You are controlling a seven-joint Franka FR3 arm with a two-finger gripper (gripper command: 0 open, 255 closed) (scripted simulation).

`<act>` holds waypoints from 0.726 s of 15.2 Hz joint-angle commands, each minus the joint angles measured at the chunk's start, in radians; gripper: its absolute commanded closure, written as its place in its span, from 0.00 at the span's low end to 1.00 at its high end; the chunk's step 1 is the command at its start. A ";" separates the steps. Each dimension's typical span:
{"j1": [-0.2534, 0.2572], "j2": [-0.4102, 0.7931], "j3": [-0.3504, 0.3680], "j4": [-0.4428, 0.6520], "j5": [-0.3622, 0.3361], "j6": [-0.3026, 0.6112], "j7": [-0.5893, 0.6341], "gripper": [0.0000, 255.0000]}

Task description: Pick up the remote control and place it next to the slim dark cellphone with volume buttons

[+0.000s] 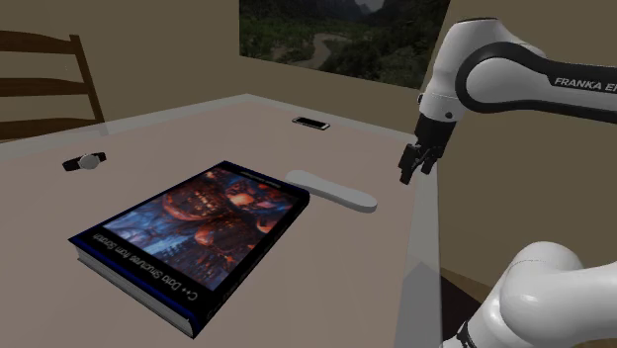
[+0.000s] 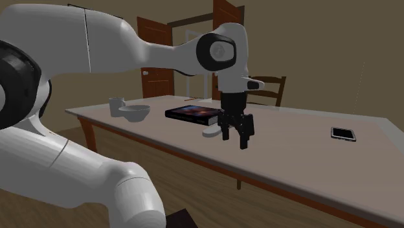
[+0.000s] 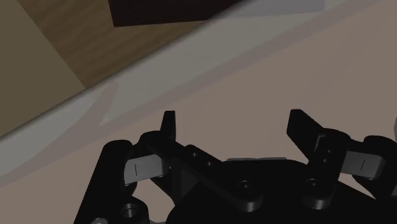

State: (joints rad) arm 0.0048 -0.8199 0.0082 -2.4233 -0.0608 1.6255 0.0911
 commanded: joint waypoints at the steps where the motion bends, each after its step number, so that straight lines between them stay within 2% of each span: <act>1: 0.000 0.000 0.000 0.000 0.000 0.000 0.000 0.00; 11: 0.131 0.265 0.099 0.201 0.098 0.057 -0.047 0.00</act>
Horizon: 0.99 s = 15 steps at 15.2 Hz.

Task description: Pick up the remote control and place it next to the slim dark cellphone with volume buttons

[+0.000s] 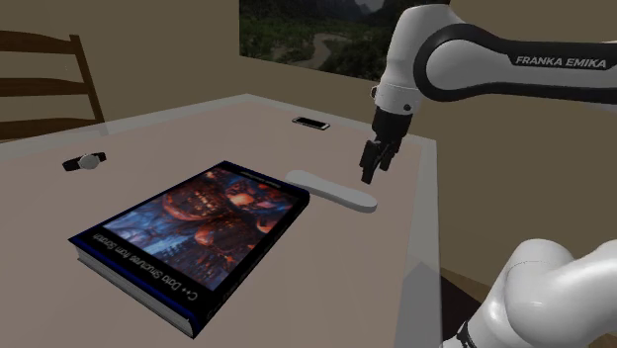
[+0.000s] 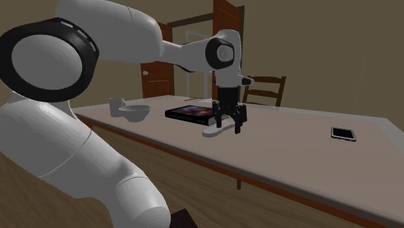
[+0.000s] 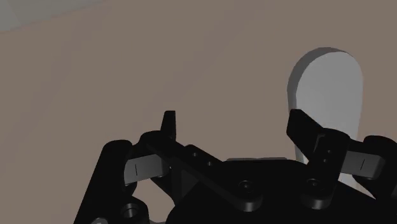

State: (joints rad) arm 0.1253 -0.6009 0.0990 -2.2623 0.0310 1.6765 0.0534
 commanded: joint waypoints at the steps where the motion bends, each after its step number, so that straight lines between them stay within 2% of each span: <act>1: 0.021 0.071 0.018 0.063 0.014 0.008 -0.014 0.00; 8: 0.093 0.242 0.089 0.233 0.055 0.010 -0.047 0.00; 15: 0.095 0.236 0.094 0.134 0.059 0.103 -0.049 0.00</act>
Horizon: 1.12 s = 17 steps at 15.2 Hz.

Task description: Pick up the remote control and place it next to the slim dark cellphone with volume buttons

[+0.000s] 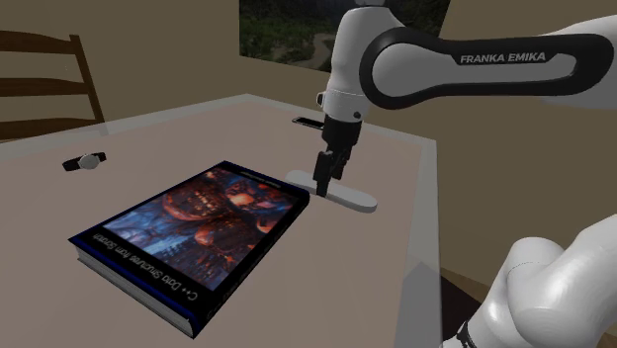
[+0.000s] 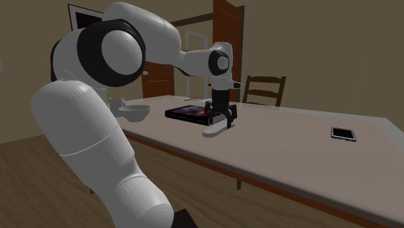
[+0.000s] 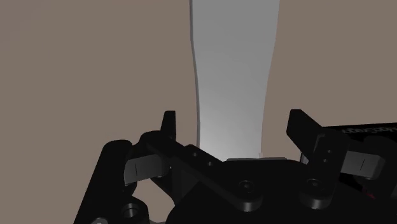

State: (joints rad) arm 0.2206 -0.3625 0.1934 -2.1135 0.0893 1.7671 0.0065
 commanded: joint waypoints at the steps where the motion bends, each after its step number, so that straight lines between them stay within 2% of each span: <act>1: 0.000 -0.002 0.000 -0.022 0.001 0.021 -0.002 0.00; 8: 0.000 -0.002 0.000 -0.022 0.001 0.020 -0.002 0.00; 9: 0.000 -0.002 0.000 -0.022 0.001 0.020 -0.002 1.00; 17: 0.000 -0.002 0.000 -0.022 0.001 0.020 -0.002 1.00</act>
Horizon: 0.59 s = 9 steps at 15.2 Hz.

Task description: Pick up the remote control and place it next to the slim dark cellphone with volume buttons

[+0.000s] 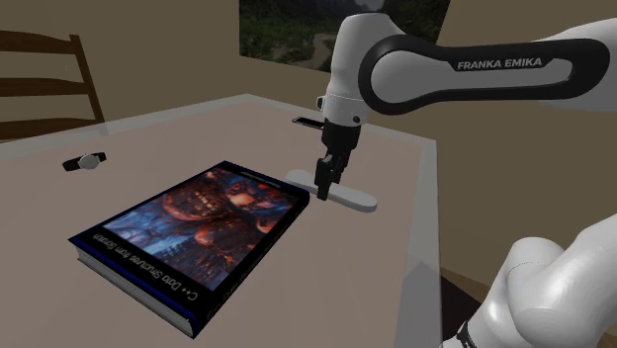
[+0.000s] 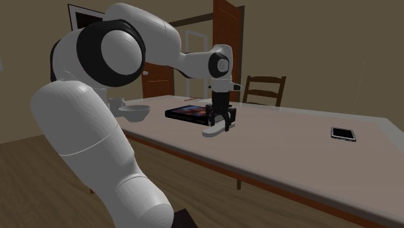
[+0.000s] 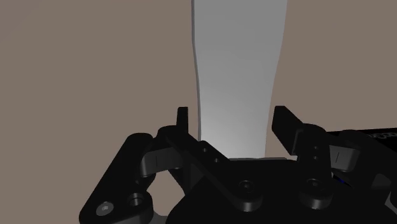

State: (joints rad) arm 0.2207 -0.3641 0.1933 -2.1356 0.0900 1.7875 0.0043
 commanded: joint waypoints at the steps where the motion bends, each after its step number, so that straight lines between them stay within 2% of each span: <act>1: 0.000 0.000 0.000 0.000 0.000 0.000 0.000 1.00; 9: -0.003 0.007 -0.004 0.114 -0.004 -0.107 0.004 1.00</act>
State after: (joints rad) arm 0.2190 -0.3604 0.1900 -2.0371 0.0869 1.6932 0.0086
